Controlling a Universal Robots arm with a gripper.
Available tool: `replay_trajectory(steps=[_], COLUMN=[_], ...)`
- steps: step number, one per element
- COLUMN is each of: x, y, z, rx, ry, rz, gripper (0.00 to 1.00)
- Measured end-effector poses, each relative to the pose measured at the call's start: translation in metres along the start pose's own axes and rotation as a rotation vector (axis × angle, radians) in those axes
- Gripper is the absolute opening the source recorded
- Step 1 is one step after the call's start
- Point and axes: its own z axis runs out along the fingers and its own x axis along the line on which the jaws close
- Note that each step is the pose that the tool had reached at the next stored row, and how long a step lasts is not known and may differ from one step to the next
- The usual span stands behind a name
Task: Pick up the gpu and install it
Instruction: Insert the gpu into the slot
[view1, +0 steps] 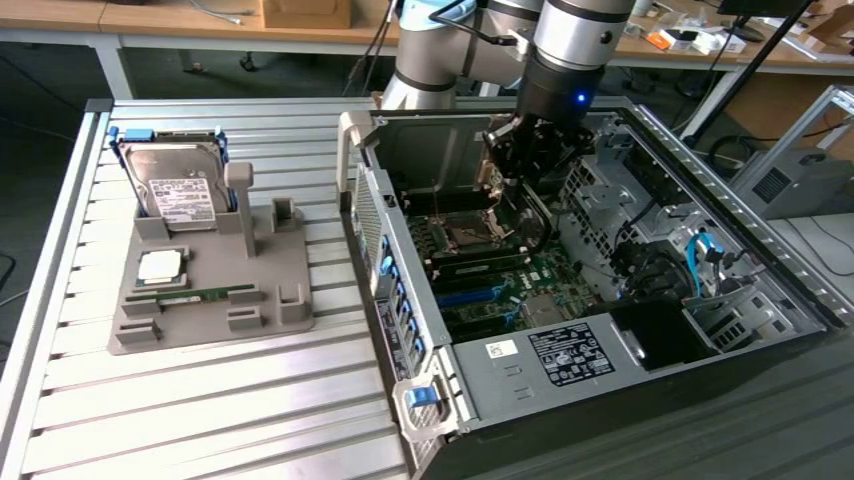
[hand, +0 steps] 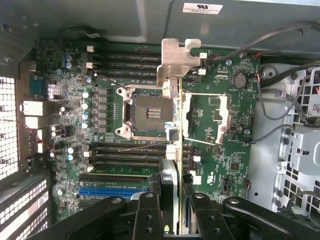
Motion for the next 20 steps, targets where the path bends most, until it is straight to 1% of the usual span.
replay_trajectory(steps=[20], x=[-0.0001], y=[0.0000], z=[0.0000], rx=[0.0003], ry=[-0.0007], rz=[-0.013], gripper=[0.27])
